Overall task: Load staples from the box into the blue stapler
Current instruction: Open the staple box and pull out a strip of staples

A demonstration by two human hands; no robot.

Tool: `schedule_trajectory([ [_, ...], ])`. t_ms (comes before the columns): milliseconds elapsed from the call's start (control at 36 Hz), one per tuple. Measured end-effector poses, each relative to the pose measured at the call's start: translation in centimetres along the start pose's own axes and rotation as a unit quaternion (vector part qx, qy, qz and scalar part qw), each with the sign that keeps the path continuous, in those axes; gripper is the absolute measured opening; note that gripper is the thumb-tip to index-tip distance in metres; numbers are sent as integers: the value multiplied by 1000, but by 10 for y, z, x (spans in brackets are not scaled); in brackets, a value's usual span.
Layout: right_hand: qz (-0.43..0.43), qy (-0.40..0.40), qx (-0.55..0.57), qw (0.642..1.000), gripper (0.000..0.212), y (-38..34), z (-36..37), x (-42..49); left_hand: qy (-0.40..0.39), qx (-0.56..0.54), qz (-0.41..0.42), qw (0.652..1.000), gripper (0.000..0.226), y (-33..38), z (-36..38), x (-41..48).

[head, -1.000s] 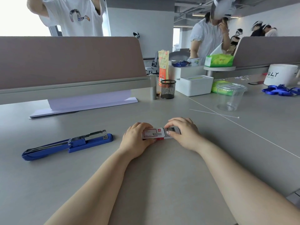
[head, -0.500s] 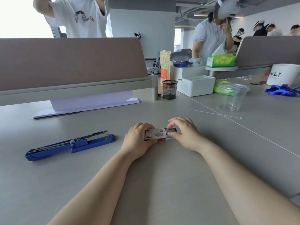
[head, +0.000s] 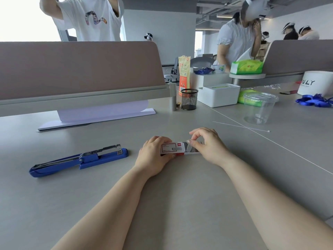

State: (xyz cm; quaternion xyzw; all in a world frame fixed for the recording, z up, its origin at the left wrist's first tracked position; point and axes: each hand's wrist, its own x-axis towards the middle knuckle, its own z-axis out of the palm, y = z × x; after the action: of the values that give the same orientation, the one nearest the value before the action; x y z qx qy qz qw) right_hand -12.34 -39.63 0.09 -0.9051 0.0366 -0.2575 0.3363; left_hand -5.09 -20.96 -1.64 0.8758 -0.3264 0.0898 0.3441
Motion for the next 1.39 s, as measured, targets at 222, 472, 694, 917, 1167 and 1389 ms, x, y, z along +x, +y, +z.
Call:
schedule_trajectory([
  [222, 131, -71, 132, 980, 20, -4, -7, -7, 8, 14, -46, 999, 42, 0, 0, 0],
  [472, 150, -8, -57, 987, 22, 8, -7, -6, -8, 31, -64, 997, 42, 1, -1, 0],
  [694, 166, 35, 72, 983, 8, 17, -6, 2, 37, 16, -105, 994, 56, -1, -8, -6],
  [917, 158, -30, 47, 986, 43, 14, -1, 0, 40, -10, -128, 991, 39, -3, -8, -7],
  [1167, 143, -88, 55, 984, 45, 5, 4, 0, 39, -21, -129, 991, 37, -3, -5, -3],
  [1389, 138, -127, 119, 975, 56, 0, 10, 3, 36, -10, -127, 991, 37, -1, -6, -3],
])
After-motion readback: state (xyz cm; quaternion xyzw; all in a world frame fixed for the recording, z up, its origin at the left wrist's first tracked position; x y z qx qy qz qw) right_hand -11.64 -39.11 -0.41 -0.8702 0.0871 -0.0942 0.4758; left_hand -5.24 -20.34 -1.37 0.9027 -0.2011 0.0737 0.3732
